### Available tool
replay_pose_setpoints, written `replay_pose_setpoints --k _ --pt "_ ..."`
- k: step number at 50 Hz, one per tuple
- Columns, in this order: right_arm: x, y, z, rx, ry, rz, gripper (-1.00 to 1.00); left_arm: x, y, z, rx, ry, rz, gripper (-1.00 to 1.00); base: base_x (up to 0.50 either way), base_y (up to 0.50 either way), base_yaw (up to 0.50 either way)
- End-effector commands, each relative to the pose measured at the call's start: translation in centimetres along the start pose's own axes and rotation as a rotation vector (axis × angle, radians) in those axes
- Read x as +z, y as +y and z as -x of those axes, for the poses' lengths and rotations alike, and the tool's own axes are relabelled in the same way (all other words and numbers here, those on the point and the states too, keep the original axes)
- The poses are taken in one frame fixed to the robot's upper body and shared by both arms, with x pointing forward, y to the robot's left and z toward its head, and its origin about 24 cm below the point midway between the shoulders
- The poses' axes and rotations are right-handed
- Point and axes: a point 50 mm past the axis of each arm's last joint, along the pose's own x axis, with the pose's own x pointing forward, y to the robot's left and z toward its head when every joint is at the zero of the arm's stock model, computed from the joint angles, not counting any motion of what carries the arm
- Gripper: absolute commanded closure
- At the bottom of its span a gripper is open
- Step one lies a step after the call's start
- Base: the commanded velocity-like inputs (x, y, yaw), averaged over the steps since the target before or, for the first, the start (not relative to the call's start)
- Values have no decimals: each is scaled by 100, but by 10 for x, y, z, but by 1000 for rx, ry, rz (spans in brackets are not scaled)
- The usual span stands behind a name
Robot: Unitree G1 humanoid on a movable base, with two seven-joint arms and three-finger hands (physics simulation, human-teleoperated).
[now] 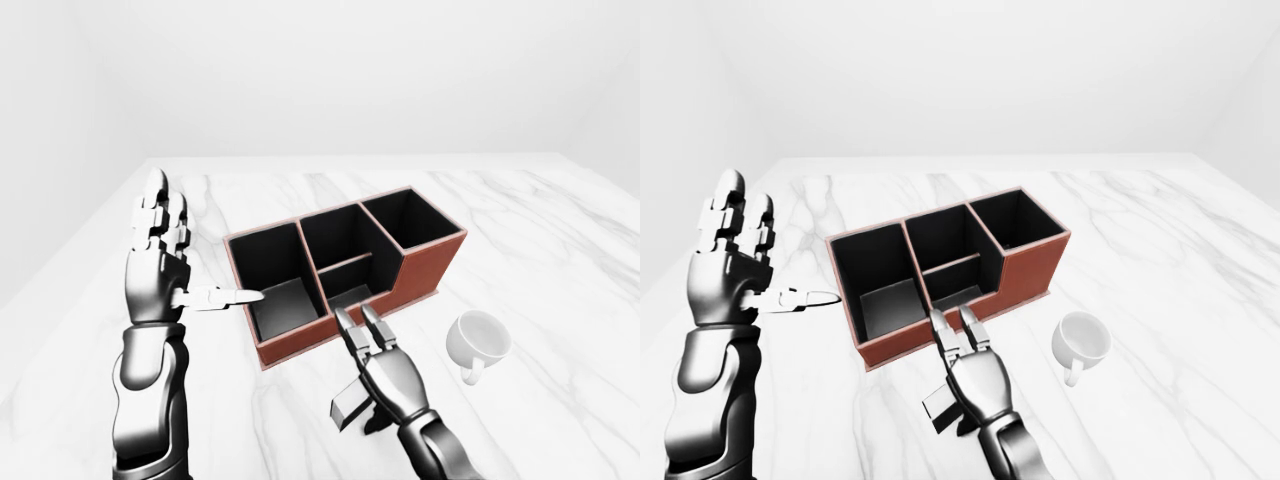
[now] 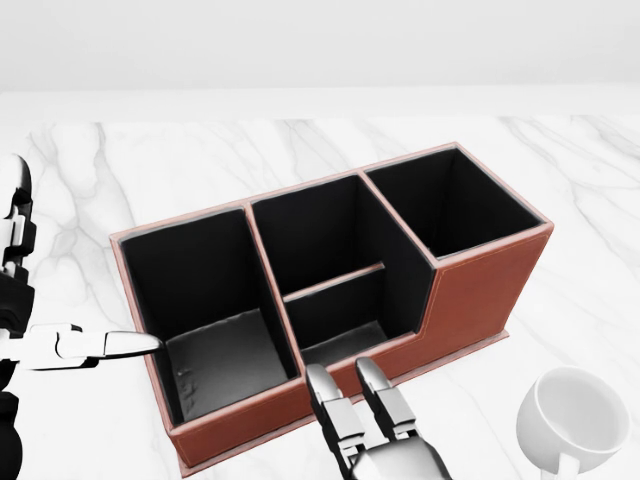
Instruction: Pick up the book and place it in the front compartment of the caddy.
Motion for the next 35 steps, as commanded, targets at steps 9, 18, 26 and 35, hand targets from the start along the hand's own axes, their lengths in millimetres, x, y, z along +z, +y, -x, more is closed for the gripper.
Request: replay_pose_setpoints --k 9,18,26,35 --pt "-10 12 -6 8 34 19 -100 0 0 0 -2 -1 -1 -100 0 0 0" --pt "-10 14 -5 19 39 2 100 0 0 0 -2 0 -1 -100 0 0 0" --pt "-9 13 -3 21 37 2 100 -1 -1 0 -2 7 0 -100 0 0 0" --pt "-4 3 -2 13 21 -10 100 1 0 0 -1 -3 -1 -100 0 0 0"
